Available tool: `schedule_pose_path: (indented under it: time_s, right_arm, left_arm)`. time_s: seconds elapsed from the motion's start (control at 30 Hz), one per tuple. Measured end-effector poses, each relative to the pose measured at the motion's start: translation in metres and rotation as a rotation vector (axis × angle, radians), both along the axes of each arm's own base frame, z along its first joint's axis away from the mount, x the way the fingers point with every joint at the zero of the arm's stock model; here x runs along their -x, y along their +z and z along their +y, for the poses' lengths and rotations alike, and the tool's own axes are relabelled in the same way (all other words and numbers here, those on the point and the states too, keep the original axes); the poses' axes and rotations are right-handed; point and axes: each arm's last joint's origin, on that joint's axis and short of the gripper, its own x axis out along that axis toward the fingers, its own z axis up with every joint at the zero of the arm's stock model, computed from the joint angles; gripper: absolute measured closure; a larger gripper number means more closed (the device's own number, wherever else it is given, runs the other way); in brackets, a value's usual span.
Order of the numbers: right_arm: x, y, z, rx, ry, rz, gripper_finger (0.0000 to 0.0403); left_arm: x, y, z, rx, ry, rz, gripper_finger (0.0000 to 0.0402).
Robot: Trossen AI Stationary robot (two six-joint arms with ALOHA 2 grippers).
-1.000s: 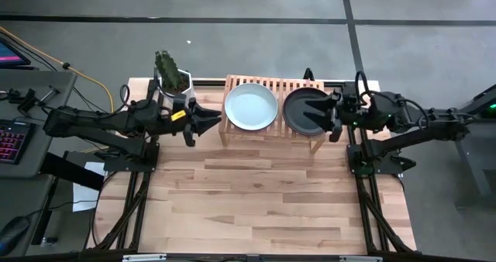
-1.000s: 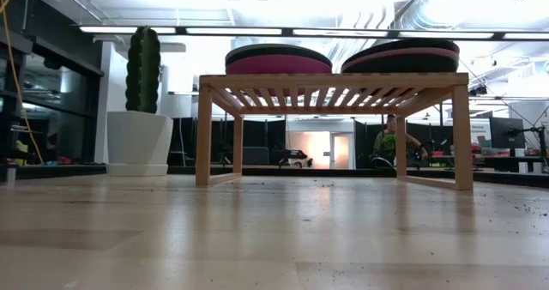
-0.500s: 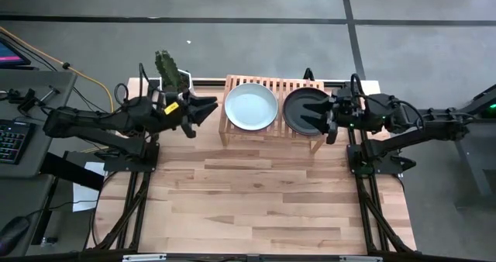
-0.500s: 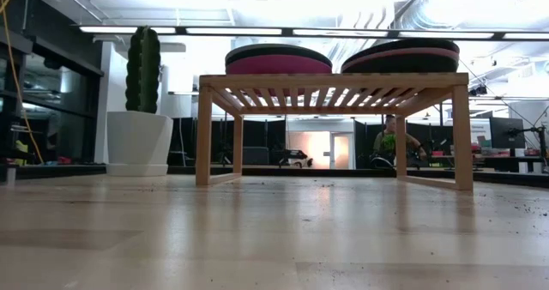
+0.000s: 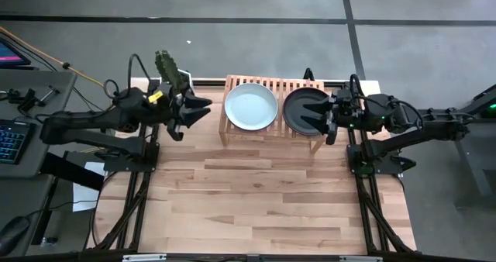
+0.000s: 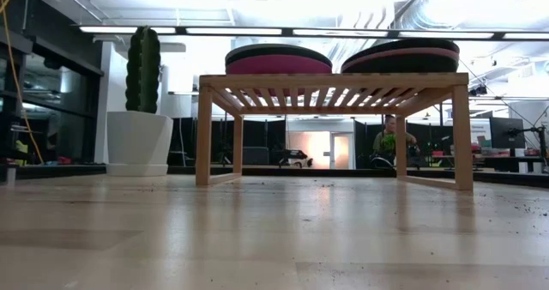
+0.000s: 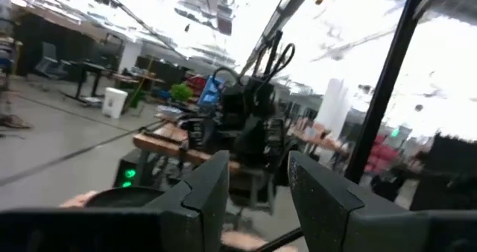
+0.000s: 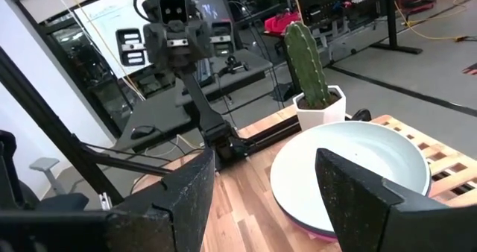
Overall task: Place and stack plates onto a shelf
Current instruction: Return to Home Position
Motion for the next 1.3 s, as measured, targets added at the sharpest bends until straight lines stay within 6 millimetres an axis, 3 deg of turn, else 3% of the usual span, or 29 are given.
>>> schedule_pose_path:
  time_s: [0.23, 0.33, 0.6, 0.8, 1.0, 1.3]
  right_arm:
    - [0.000, -0.002, 0.000, 0.000, 0.000, 0.020, 0.0187]
    - [0.000, -0.004, 0.000, -0.005, -0.001, 0.039, 0.0187]
    - [0.001, -0.007, 0.000, -0.098, -0.012, 0.047, 0.0187]
    - [0.001, -0.008, 0.000, -0.096, -0.013, 0.059, 0.0187]
    - [0.001, -0.008, 0.000, -0.091, -0.013, 0.065, 0.0187]
    - [0.001, -0.009, 0.000, -0.096, -0.013, 0.069, 0.0187]
  left_arm:
    - [0.018, -0.004, 0.000, -0.048, 0.078, 0.071, 0.0355]
    - [0.021, -0.021, -0.003, -0.034, 0.060, 0.087, 0.0393]
    - [0.026, -0.084, -0.009, 0.083, 0.064, 0.057, 0.0400]
    - [0.037, -0.119, -0.007, 0.153, 0.094, 0.064, 0.0401]
    - [0.049, -0.140, -0.007, 0.209, 0.090, 0.053, 0.0401]
    - [0.066, -0.155, -0.006, 0.229, 0.111, 0.001, 0.0401]
